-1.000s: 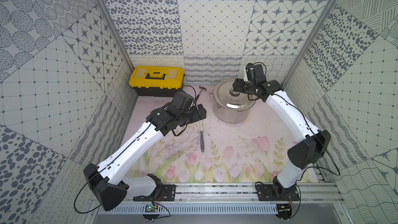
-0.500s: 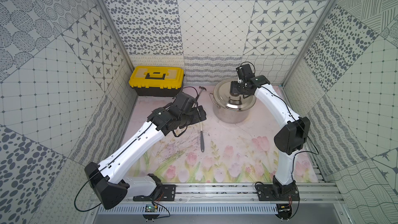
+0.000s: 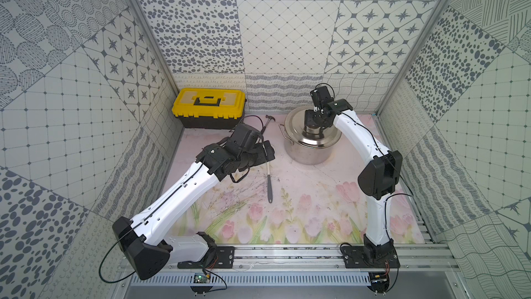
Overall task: Stir the soup with a spoon
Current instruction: Pick up the lid from the pan.
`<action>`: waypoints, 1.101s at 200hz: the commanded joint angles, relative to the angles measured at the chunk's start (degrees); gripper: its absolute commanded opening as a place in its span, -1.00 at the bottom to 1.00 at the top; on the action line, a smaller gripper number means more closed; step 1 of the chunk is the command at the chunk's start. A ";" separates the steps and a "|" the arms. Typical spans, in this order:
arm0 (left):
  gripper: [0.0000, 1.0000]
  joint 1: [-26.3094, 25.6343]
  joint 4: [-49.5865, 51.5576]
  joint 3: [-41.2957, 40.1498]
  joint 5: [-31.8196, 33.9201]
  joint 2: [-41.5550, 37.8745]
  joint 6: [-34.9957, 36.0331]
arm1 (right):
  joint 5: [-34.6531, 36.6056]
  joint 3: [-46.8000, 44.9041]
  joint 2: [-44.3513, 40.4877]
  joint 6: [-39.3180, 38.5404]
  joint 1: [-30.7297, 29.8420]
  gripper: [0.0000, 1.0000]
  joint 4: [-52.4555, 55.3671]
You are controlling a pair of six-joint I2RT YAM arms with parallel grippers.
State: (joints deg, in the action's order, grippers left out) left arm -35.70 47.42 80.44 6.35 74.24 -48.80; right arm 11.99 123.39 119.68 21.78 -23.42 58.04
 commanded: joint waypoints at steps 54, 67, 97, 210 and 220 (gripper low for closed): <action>0.99 1.59 -0.92 -0.35 -0.70 1.34 -0.23 | 1.04 2.29 1.70 -1.65 0.08 0.13 0.27; 0.99 1.70 -1.23 -0.28 -0.81 1.57 -0.23 | 1.05 2.46 1.69 -1.79 0.07 -0.02 0.24; 0.99 1.82 -1.53 -0.11 -0.94 2.20 -0.33 | 0.53 3.74 1.36 -2.74 0.08 -0.36 0.24; 0.99 2.05 -5.24 1.36 -0.11 3.89 -0.91 | -0.19 -11.27 -21.67 -4.35 -4.11 -0.54 -0.22; 0.99 2.14 -5.74 1.68 -0.02 4.12 -0.92 | -0.22 -17.40 -26.30 -3.63 -5.26 -0.54 -0.97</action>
State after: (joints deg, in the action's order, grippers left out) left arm -34.06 45.82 80.73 5.74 77.76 -49.47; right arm 12.01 115.57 103.81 17.47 -26.13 59.68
